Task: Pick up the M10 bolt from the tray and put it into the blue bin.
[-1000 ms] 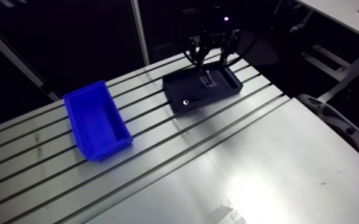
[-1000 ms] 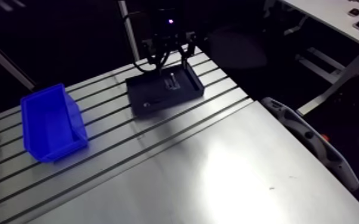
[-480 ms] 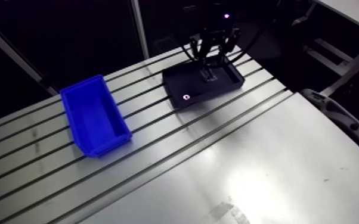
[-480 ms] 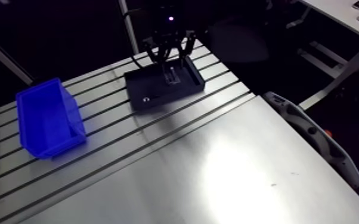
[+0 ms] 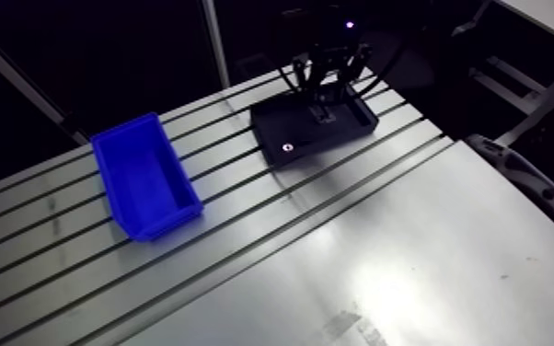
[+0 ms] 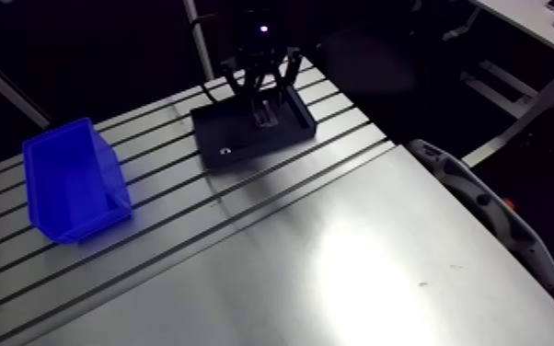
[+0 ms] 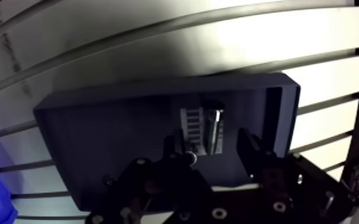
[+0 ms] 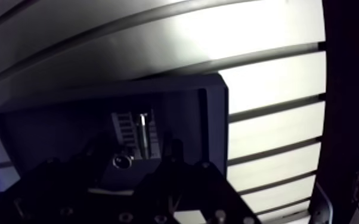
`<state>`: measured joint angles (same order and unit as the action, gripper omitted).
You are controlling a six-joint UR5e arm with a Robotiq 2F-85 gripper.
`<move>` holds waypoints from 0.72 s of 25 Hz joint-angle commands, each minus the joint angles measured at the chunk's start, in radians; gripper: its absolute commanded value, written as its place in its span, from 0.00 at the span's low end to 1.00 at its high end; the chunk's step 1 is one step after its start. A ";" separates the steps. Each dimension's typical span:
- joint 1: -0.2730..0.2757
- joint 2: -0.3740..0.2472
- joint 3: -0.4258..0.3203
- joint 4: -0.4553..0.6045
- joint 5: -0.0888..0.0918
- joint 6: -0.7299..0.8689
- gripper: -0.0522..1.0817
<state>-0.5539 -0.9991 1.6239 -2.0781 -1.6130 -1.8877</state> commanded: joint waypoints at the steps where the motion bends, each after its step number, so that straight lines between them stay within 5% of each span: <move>1: 0.000 0.008 0.001 0.000 -0.001 0.002 0.43; 18: 0.000 0.017 0.006 -0.026 -0.001 0.002 0.52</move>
<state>-0.5539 -0.9848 1.6297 -2.1006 -1.6145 -1.8855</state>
